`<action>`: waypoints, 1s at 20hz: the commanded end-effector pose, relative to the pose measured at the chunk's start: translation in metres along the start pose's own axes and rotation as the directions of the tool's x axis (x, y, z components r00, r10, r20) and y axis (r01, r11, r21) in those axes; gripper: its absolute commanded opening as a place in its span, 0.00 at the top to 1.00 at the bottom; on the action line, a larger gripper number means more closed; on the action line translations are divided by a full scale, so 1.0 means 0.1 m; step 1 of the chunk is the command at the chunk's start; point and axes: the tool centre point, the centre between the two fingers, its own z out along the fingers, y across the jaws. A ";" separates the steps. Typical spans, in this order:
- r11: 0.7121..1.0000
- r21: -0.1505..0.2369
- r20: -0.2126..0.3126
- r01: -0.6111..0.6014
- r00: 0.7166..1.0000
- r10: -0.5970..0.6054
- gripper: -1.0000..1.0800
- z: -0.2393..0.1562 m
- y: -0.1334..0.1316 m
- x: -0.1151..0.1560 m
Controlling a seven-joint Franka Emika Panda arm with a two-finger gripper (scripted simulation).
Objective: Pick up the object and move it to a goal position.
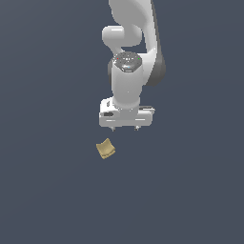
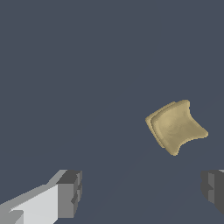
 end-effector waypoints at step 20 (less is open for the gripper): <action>0.987 -0.003 -0.003 0.162 0.987 -0.162 0.04 0.24 0.27 0.10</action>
